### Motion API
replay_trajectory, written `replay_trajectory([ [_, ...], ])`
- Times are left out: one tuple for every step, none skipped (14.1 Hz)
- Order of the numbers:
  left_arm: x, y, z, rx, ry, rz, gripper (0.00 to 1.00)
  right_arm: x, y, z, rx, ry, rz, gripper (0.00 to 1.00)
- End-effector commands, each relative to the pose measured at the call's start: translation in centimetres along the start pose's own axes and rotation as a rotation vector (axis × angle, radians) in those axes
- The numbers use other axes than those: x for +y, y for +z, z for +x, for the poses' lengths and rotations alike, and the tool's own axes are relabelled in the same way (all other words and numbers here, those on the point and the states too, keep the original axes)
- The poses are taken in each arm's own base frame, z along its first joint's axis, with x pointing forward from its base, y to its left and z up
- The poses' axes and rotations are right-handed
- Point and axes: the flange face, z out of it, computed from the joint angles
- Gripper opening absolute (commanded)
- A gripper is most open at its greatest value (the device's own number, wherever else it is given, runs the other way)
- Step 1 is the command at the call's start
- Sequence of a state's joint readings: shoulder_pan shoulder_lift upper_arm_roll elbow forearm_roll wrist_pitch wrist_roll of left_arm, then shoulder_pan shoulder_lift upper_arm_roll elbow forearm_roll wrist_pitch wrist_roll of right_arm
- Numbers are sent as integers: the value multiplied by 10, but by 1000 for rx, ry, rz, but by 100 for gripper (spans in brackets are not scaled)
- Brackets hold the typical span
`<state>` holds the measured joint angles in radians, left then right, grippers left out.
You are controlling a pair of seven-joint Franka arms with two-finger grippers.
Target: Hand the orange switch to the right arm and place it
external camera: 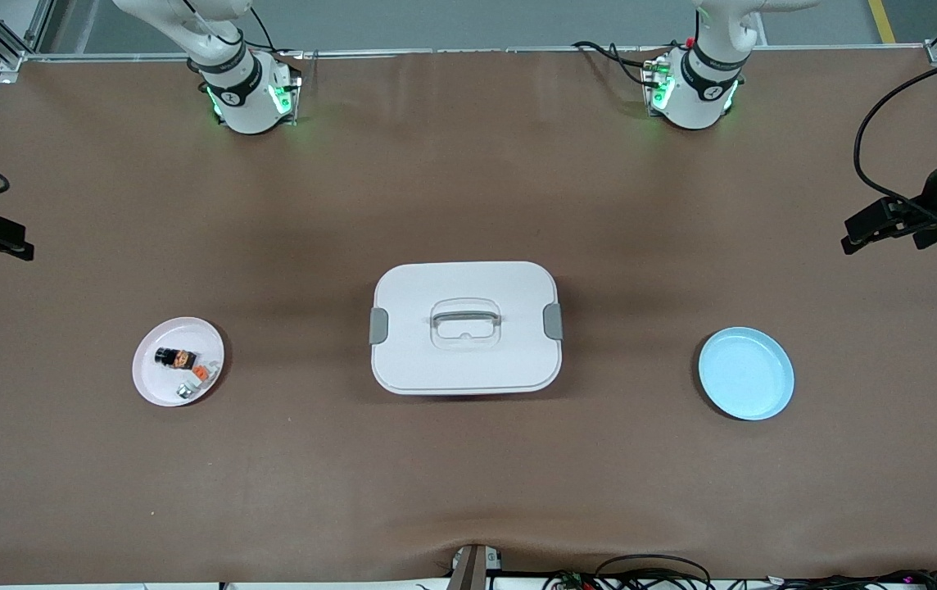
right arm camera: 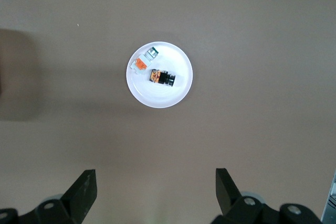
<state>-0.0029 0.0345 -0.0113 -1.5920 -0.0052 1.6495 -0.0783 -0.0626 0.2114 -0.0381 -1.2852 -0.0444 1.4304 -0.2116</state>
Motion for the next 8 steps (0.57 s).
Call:
replay_trajectory([
  [1, -6, 0, -6, 7, -13, 100, -4, -7, -1, -1, 6, -17, 100],
  [0, -6, 0, -6, 5, -13, 100, -8, -8, -1, 1, 7, -14, 100],
  [0, -6, 0, -6, 5, -13, 100, -9, -8, 0, 3, 26, -6, 100],
  [0, -6, 0, -6, 5, -13, 100, -10, -8, -1, 4, 40, -2, 100],
  [0, -5, 1, -7, 5, -13, 100, -12, -11, -3, 7, 43, 1, 100],
  [0, -6, 0, -6, 5, -13, 100, -11, -14, -6, 11, 29, 4, 100],
  [0, -6, 0, -6, 5, -13, 100, -11, -15, -7, 7, 31, 6, 100],
  [0, -5, 1, -7, 5, -13, 100, -12, -12, -11, -28, 42, 9, 100],
])
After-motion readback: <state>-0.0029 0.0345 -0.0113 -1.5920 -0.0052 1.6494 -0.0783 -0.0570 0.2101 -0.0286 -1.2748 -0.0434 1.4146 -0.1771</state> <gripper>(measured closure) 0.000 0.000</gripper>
